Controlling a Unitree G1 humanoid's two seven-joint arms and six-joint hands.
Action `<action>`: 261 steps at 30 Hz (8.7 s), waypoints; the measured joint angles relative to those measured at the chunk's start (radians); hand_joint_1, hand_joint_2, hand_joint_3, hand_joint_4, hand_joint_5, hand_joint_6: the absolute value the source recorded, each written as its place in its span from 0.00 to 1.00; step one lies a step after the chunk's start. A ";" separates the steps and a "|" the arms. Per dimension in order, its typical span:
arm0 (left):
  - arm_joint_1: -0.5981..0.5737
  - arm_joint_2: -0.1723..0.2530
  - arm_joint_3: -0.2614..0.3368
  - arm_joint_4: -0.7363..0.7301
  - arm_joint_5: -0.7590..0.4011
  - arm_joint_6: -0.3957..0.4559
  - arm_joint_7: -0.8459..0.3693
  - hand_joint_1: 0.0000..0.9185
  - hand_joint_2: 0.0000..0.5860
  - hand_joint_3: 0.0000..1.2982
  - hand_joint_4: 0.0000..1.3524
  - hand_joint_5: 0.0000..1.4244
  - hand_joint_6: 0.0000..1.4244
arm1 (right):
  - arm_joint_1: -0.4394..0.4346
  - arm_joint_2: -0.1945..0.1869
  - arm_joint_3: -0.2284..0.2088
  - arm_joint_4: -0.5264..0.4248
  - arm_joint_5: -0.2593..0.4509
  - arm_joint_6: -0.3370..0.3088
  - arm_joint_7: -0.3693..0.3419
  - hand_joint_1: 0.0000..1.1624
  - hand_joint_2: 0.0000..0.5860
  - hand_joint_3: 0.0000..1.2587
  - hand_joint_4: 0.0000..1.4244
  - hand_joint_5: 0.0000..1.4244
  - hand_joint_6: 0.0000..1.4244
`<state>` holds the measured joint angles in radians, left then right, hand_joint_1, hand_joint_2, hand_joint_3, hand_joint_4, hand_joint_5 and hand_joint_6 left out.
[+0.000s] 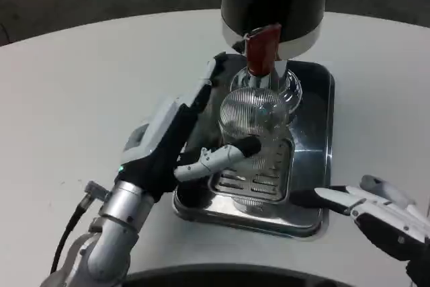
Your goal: Grasp the cup under the faucet to collect the drink, then remove the cup.
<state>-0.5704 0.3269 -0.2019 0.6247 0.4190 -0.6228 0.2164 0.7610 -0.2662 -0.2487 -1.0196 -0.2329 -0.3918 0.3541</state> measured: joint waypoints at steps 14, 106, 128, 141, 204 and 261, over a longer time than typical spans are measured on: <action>0.264 0.002 0.178 -0.377 -0.228 0.066 -0.110 0.00 0.05 0.06 0.02 0.12 0.14 | -0.010 0.011 0.009 0.008 0.000 0.013 0.000 0.52 0.80 0.20 0.16 0.12 0.00; 0.007 -0.050 0.230 -0.644 -0.767 0.598 -0.832 0.00 0.11 0.16 0.10 0.15 0.08 | -0.020 0.019 0.006 0.010 0.006 0.046 0.000 0.51 0.80 0.21 0.18 0.13 0.01; 0.004 -0.020 0.220 -0.594 -0.727 0.487 -0.875 0.00 0.11 0.18 0.09 0.15 0.07 | -0.020 0.020 0.007 0.010 0.006 0.046 0.000 0.51 0.80 0.21 0.18 0.13 0.01; -0.018 0.028 0.193 -0.552 -0.671 0.373 -0.899 0.00 0.12 0.19 0.08 0.14 0.06 | -0.020 0.023 0.019 0.010 0.006 0.047 0.000 0.51 0.80 0.21 0.18 0.13 0.01; -0.048 0.089 0.167 -0.485 -0.602 0.231 -0.899 0.00 0.12 0.25 0.09 0.15 0.05 | -0.108 0.057 0.125 0.031 -0.055 0.143 -0.021 0.58 0.73 0.20 0.18 0.15 0.03; -0.049 0.115 0.157 -0.463 -0.527 0.137 -0.867 0.00 0.12 0.10 0.10 0.15 0.05 | -0.183 0.081 0.189 0.053 -0.162 0.207 -0.078 0.77 0.47 0.14 0.14 0.14 0.08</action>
<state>-0.6198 0.4416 -0.0447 0.1621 -0.1077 -0.4860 -0.6507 0.5784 -0.1848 -0.0597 -0.9670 -0.3948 -0.1849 0.2764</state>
